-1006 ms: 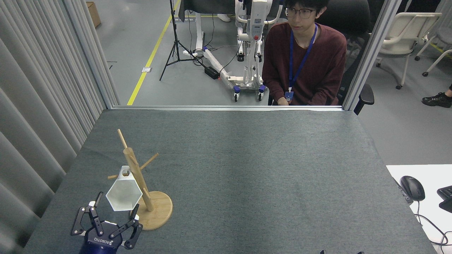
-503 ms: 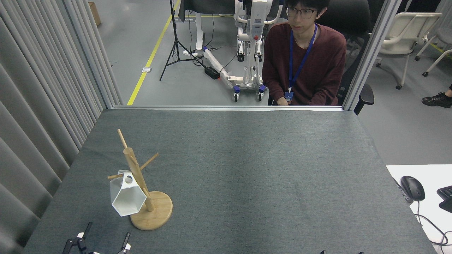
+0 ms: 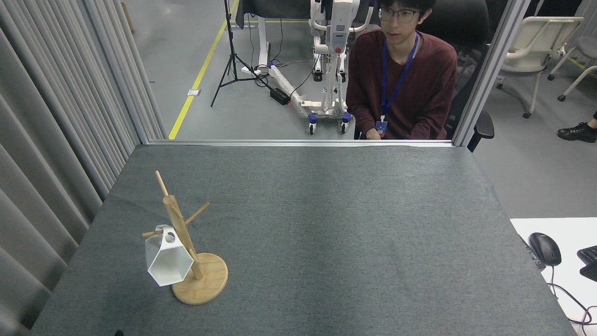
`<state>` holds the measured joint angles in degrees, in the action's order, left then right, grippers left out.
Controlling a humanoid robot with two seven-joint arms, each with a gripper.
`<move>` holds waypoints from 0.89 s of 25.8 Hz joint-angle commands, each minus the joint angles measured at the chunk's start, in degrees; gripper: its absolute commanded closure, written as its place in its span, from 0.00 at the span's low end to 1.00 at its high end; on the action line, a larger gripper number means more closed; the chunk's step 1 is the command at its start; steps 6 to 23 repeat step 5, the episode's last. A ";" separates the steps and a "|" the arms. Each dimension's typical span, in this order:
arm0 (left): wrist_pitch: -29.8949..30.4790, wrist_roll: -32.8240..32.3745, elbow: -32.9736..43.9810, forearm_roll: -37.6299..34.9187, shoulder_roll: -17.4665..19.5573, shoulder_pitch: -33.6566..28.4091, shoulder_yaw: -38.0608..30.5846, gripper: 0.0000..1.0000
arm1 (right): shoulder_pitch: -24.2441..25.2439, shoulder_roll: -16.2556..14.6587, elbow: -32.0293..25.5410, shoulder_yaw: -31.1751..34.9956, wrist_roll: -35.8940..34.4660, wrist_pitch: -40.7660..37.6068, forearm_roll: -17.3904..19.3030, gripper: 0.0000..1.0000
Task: Hang cup on storage rack
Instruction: 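Open the left gripper and withdraw it from the cup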
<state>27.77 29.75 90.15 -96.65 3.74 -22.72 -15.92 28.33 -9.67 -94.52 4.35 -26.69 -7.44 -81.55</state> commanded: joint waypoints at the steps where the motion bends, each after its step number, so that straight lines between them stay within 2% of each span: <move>1: 0.36 -0.22 0.99 1.20 0.31 -0.39 -0.17 0.01 | 0.59 0.09 -0.14 0.31 -0.12 -0.47 -0.01 0.02; 5: 0.09 -1.54 5.38 3.57 0.66 -1.27 -0.34 0.01 | 0.41 -0.17 -0.05 0.22 -0.30 -0.47 -0.62 0.02; 23: 0.09 -1.54 5.38 3.57 0.66 -1.27 -0.34 0.01 | 0.41 -0.17 -0.05 0.22 -0.30 -0.47 -0.62 0.02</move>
